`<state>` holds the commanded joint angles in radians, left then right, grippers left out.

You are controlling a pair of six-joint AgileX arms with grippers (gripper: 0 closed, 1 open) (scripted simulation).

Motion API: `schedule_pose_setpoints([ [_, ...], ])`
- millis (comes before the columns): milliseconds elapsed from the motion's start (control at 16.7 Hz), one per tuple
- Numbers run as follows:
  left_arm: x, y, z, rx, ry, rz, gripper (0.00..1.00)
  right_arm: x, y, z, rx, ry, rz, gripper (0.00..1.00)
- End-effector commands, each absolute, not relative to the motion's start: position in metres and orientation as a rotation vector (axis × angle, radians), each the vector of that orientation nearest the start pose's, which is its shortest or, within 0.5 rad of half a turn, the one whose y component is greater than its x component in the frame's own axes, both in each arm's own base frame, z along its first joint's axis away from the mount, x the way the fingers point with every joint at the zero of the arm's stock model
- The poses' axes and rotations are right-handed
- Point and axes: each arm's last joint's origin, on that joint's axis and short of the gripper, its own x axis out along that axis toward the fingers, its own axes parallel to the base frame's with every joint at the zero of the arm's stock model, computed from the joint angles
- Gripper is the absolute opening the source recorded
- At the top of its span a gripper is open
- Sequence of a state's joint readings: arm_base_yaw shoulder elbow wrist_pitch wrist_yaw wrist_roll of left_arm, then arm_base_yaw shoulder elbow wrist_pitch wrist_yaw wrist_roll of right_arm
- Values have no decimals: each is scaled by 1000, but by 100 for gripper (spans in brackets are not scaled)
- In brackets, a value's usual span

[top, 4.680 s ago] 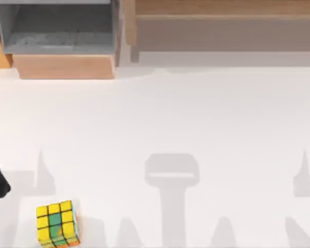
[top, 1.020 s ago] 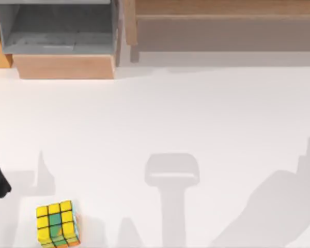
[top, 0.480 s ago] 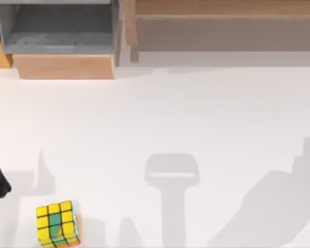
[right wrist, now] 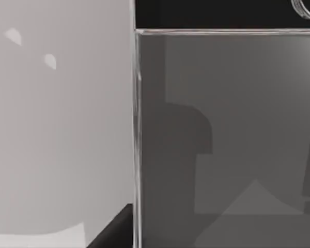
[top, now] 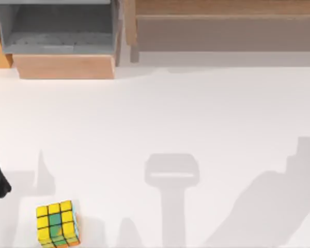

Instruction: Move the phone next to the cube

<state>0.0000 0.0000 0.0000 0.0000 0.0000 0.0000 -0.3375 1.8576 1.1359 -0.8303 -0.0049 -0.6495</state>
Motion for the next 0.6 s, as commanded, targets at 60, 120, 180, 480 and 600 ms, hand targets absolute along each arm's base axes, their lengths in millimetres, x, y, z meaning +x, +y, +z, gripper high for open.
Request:
schedule_pose_setpoints([
  [60, 106, -1, 160, 0, 0, 0, 100, 311, -103, 145, -257, 1516, 230, 0],
  [120, 106, -1, 160, 0, 0, 0, 100, 316, -99, 154, -263, 1490, 212, 0],
  [180, 106, -1, 160, 0, 0, 0, 100, 321, -92, 164, -266, 1462, 192, 0],
  [480, 106, -1, 160, 0, 0, 0, 100, 343, -29, 219, -225, 1315, 104, 0],
  [600, 106, -1, 160, 0, 0, 0, 100, 347, 6, 240, -182, 1263, 86, 0],
])
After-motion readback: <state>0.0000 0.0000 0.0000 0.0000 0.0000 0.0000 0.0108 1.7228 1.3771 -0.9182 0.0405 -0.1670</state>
